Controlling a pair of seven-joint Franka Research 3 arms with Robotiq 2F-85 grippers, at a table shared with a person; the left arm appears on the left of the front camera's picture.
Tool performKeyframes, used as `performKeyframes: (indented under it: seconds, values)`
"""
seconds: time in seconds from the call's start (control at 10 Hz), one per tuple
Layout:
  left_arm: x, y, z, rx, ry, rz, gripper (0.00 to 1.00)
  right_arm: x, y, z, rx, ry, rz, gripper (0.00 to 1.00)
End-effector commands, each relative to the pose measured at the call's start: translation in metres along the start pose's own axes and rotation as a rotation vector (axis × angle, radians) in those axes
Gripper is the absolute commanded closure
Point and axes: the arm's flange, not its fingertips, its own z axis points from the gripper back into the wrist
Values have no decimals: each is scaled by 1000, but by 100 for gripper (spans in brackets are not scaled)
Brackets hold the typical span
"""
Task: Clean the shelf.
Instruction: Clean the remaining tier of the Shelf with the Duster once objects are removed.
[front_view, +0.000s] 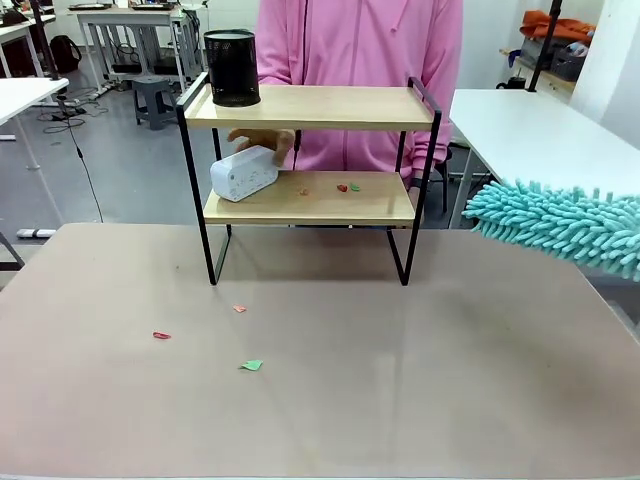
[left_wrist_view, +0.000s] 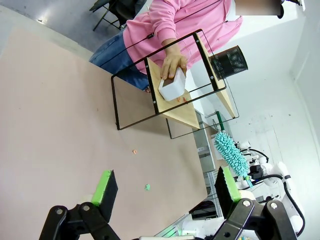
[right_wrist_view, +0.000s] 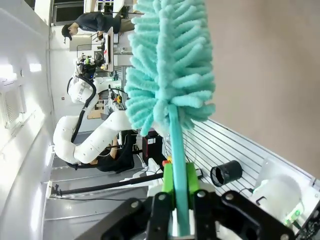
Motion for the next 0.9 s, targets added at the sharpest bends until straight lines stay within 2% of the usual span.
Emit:
performKeyframes:
  seconds: [0.0,0.7,0.8]
  values:
    - [0,0,-2,-20,-18,-20,0,-1,1,3,15,-1,18,87]
    - [0,0,-2,-20,-18,-20,0,0,0,0,0,0,0,87]
    - [0,0,-2,-20,-18,-20,0,-24,33,-4,-60,-73,69,87]
